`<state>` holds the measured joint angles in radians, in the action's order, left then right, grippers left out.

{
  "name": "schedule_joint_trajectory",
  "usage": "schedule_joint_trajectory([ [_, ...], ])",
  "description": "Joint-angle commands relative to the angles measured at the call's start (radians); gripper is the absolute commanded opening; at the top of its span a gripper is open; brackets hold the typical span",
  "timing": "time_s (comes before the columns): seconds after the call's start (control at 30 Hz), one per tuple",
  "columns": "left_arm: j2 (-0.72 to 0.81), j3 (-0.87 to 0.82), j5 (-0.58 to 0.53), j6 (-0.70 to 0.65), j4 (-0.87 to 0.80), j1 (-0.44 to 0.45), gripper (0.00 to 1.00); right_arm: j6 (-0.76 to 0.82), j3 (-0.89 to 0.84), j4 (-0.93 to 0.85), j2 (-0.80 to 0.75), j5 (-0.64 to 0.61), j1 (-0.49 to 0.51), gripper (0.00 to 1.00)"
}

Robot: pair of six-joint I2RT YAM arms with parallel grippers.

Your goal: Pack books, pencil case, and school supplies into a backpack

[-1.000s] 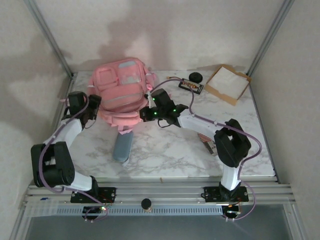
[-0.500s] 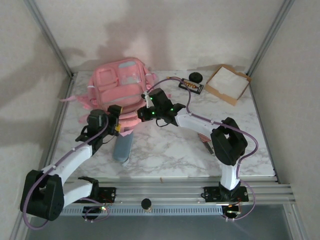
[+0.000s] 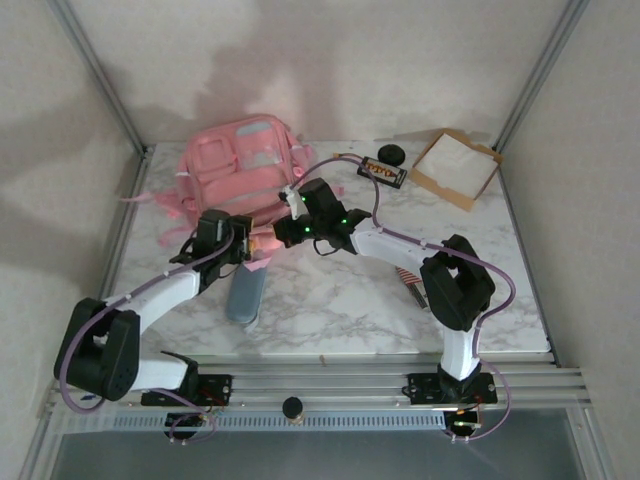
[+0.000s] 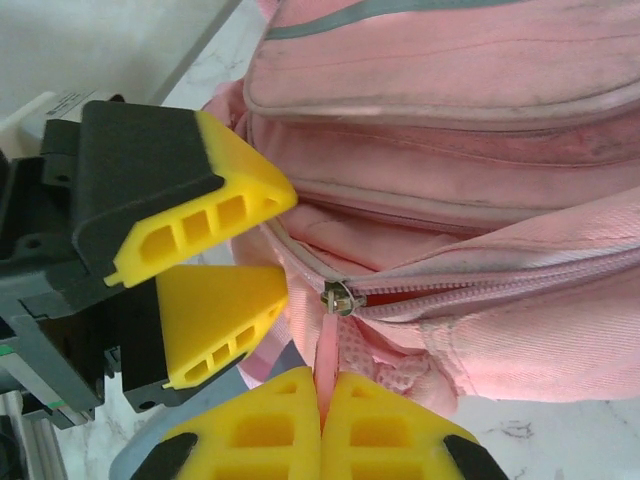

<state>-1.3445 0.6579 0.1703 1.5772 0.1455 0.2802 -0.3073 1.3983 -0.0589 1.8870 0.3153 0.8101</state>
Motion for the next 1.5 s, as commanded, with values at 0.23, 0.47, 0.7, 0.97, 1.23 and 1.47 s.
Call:
schedule_joint_trajectory([
  [0.23, -0.12, 0.036, 0.039, 0.076, 0.127, 0.013, 0.3, 0.109, 0.032, 0.079, -0.023, 0.156, 0.021, 0.0],
  [0.47, -0.067, 0.039, -0.009, 0.017, 0.069, 0.0, 0.0, 0.131, 0.039, 0.004, -0.041, 0.019, 0.001, 0.0],
  [0.7, 0.116, 0.039, -0.063, -0.122, -0.086, -0.112, 0.0, 0.067, -0.012, -0.013, -0.073, -0.07, -0.067, 0.0],
  [0.97, 0.219, 0.046, 0.014, -0.228, -0.193, -0.269, 0.0, 0.011, -0.005, 0.014, -0.006, -0.062, -0.174, 0.0],
  [1.23, 0.278, 0.096, 0.073, -0.357, -0.317, -0.403, 0.0, 0.033, 0.114, 0.048, 0.14, -0.127, -0.255, 0.0],
  [1.47, 0.286, 0.113, 0.118, -0.406, -0.34, -0.443, 0.0, 0.041, 0.279, 0.041, 0.29, -0.203, -0.313, 0.0],
])
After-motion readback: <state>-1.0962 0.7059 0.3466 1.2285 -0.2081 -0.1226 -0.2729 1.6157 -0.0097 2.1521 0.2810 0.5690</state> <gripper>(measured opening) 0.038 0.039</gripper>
